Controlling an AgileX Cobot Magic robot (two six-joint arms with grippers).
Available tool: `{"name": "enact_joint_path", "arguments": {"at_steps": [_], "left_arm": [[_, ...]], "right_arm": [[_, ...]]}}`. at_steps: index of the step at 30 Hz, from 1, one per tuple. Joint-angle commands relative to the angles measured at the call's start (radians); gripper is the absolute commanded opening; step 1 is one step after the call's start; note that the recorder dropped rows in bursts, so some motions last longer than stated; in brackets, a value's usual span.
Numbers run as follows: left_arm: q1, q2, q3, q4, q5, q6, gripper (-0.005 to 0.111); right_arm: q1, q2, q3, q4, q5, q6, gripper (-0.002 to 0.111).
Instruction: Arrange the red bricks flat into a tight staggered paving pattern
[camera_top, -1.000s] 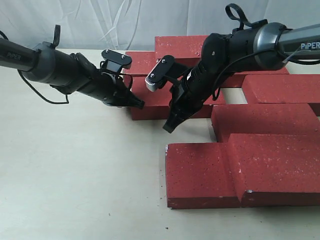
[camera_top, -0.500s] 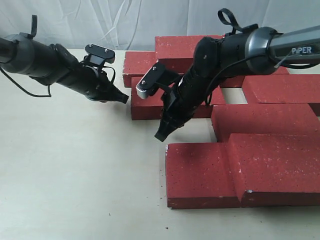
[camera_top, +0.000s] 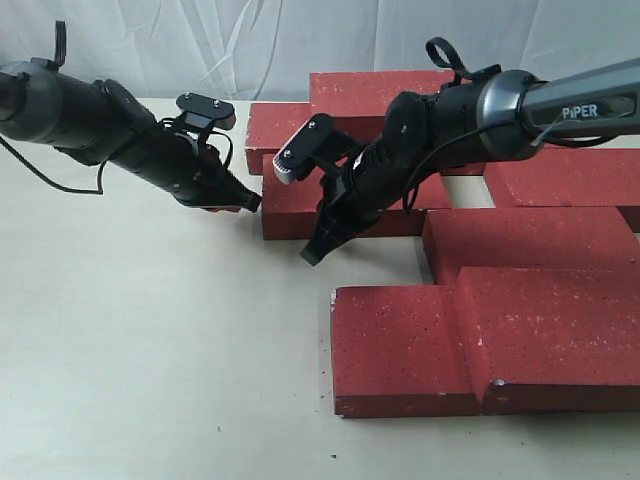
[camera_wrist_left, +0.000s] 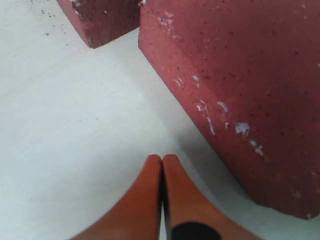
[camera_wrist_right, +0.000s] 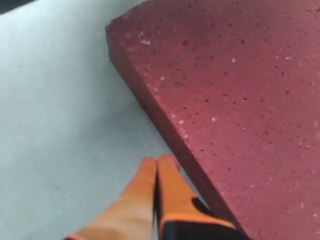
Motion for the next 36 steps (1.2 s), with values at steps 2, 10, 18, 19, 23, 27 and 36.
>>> {"name": "enact_joint_path", "arguments": {"at_steps": [2,10,18,19,23,27,36], "left_arm": [[-0.007,-0.008,-0.003,-0.014,0.005,-0.001,0.000],[-0.007,-0.008,-0.003,-0.014,0.004,-0.001,0.000],[-0.007,-0.008,-0.003,-0.014,0.000,0.000,0.000],[-0.007,-0.008,-0.003,-0.018,-0.002,0.000,0.000],[-0.007,0.002,-0.003,-0.067,-0.002,0.003,0.000],[-0.018,0.034,-0.009,-0.111,-0.041,0.069,0.000],[-0.077,0.041,-0.027,-0.138,-0.057,0.079,0.000]], "right_arm": [[-0.005,0.022,0.000,-0.005,-0.067,0.010,-0.001],[-0.005,0.027,0.000,-0.003,-0.114,0.010,-0.001],[-0.005,0.018,0.000,-0.003,-0.058,0.010,-0.001],[-0.005,0.010,0.000,-0.003,-0.044,0.010,-0.001],[-0.005,-0.038,0.000,-0.003,0.040,0.010,-0.001],[-0.005,-0.078,0.000,-0.031,0.142,0.010,-0.001],[-0.005,-0.136,0.000,-0.239,0.207,0.161,-0.001]]}}
